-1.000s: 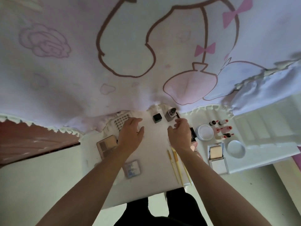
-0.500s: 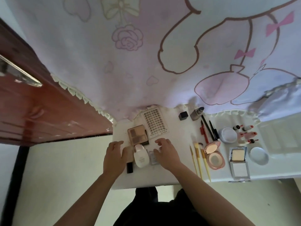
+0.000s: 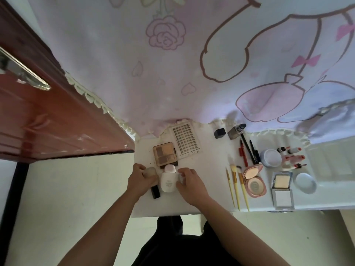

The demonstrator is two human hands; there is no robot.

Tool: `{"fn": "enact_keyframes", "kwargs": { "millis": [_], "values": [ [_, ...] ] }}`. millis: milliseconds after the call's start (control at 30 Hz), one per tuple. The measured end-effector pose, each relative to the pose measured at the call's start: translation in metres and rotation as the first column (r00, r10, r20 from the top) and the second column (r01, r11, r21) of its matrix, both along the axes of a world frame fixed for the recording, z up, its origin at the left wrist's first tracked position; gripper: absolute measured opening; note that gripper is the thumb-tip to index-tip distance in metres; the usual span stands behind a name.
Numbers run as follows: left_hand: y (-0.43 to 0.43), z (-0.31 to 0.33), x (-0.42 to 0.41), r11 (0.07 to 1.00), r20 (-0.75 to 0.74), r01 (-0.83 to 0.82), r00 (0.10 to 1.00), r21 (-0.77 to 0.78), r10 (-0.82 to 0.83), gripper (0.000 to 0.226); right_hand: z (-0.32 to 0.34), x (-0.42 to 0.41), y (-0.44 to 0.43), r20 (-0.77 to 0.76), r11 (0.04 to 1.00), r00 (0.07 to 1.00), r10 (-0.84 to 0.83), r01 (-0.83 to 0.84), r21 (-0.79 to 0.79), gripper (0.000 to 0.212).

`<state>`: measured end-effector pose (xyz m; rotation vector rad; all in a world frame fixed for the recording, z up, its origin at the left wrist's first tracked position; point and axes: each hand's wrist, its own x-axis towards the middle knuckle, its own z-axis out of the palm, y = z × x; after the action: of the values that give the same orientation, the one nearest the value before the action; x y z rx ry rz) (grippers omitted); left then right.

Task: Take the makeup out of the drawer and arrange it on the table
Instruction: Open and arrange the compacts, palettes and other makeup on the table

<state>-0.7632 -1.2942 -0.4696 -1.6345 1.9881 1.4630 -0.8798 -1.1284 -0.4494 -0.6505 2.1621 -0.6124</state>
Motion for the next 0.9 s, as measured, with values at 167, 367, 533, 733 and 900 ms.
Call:
{"fn": "enact_keyframes", "kwargs": {
  "millis": [167,367,533,733,900],
  "values": [
    [-0.003,0.008,0.005,0.913,-0.105,-0.361,0.917,0.191,0.385,0.043,0.011,0.004,-0.009,0.056,0.999,0.998,-0.027,0.029,-0.036,0.035],
    [0.004,0.04,-0.003,0.708,-0.283,-0.499,0.679,0.499,0.678,0.023,0.042,0.003,-0.03,0.245,0.97,0.954,-0.175,0.209,-0.122,0.062],
    [0.023,0.079,-0.044,0.761,-0.393,-0.298,0.715,0.577,0.578,0.023,0.066,-0.013,-0.034,0.205,0.9,0.92,-0.335,0.377,-0.218,0.042],
    [0.052,0.099,-0.094,0.982,-0.454,-0.189,0.877,-0.017,0.16,0.04,0.09,-0.048,-0.009,0.315,0.77,0.804,-0.505,0.584,-0.256,0.021],
    [0.081,0.119,-0.123,0.883,-0.409,-0.167,0.912,-0.438,-0.03,0.046,0.112,-0.059,0.007,0.24,0.685,0.74,-0.628,0.673,-0.28,0.035]
  ]
}}
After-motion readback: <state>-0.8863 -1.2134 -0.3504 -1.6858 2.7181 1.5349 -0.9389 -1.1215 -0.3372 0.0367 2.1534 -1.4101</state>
